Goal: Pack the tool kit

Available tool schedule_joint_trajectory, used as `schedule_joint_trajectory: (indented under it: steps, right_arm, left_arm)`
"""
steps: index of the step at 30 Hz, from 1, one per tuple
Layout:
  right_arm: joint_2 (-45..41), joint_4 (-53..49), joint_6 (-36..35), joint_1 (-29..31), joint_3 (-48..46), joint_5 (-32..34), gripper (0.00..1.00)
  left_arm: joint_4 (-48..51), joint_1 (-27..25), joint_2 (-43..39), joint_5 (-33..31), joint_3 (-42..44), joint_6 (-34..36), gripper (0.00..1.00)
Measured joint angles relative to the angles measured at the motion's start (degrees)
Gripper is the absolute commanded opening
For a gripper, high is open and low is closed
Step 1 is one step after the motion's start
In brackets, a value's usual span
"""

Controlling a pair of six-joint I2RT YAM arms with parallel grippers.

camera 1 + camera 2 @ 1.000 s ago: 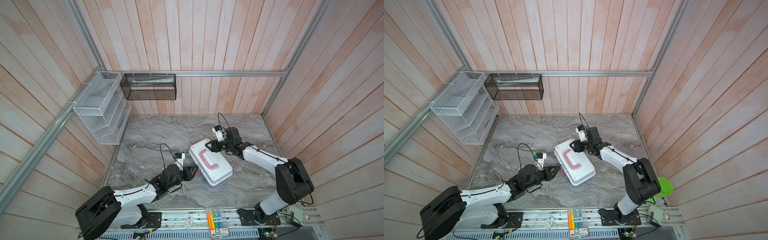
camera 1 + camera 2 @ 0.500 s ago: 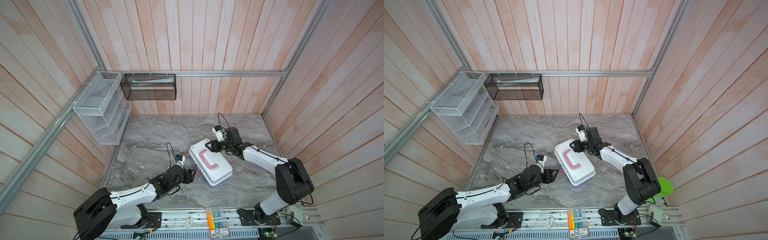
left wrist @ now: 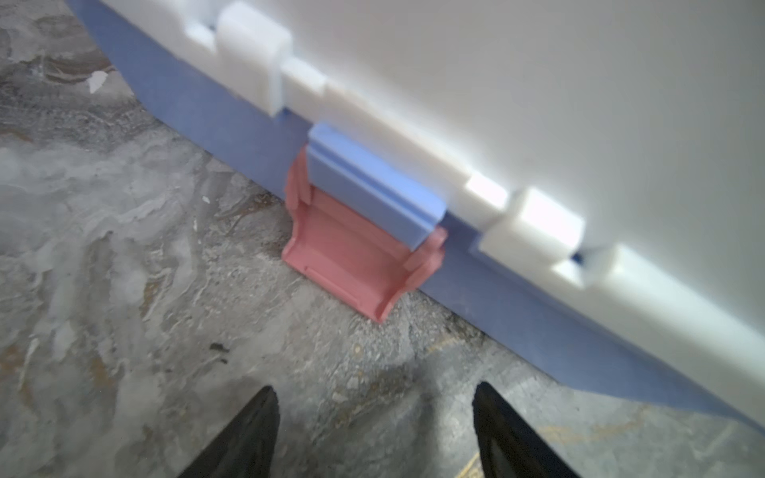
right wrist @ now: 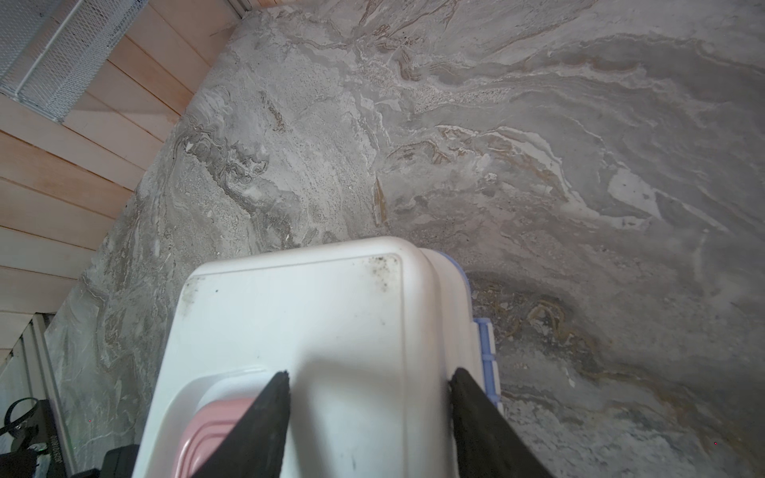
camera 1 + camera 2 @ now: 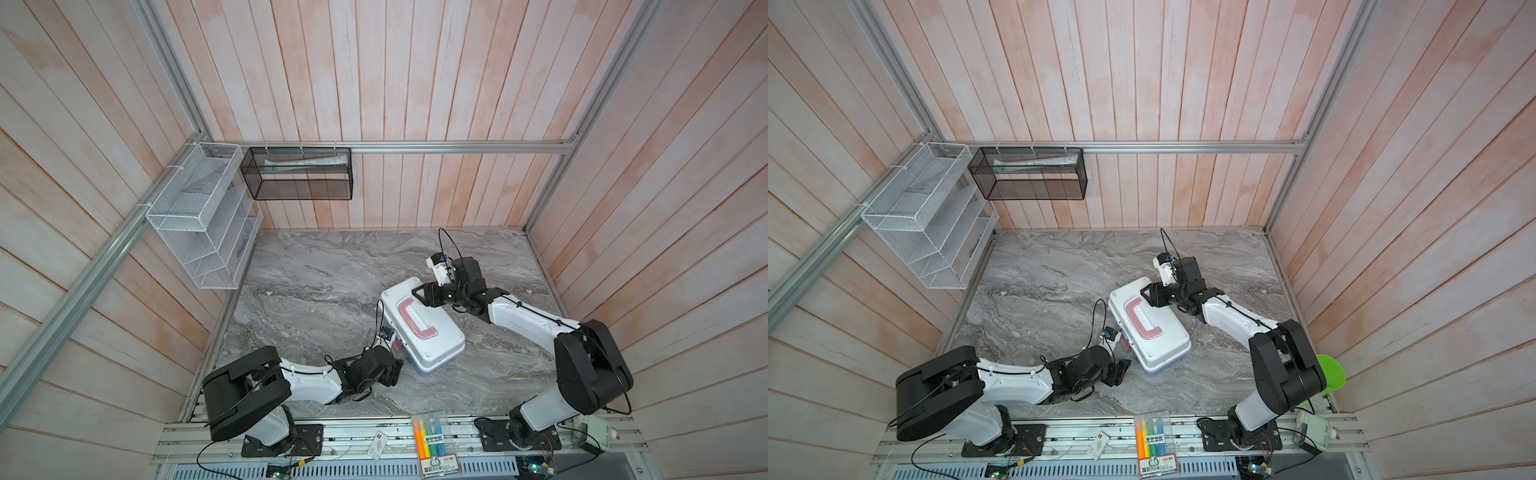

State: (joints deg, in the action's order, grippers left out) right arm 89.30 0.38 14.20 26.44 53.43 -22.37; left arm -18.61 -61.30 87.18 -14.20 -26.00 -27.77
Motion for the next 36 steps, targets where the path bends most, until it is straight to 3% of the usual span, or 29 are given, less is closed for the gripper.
schedule_joint_trajectory:
  steps: [13, 17, 36]
  right_arm:
    - [-13.0, -1.0, 4.0, -0.3, -11.6, -0.3, 0.57]
    - [-15.7, -1.2, 5.1, -0.3, -13.7, -0.7, 0.51]
    - [-17.8, -1.8, 7.2, 1.2, -15.9, -3.6, 0.51]
  left_arm:
    - [-0.4, 0.2, 6.4, -10.8, -4.0, -1.0, 0.79]
    - [0.1, 0.1, 6.3, -12.5, -3.8, -1.9, 0.79]
    - [12.4, 0.0, -4.9, -20.5, 1.5, -17.7, 0.7]
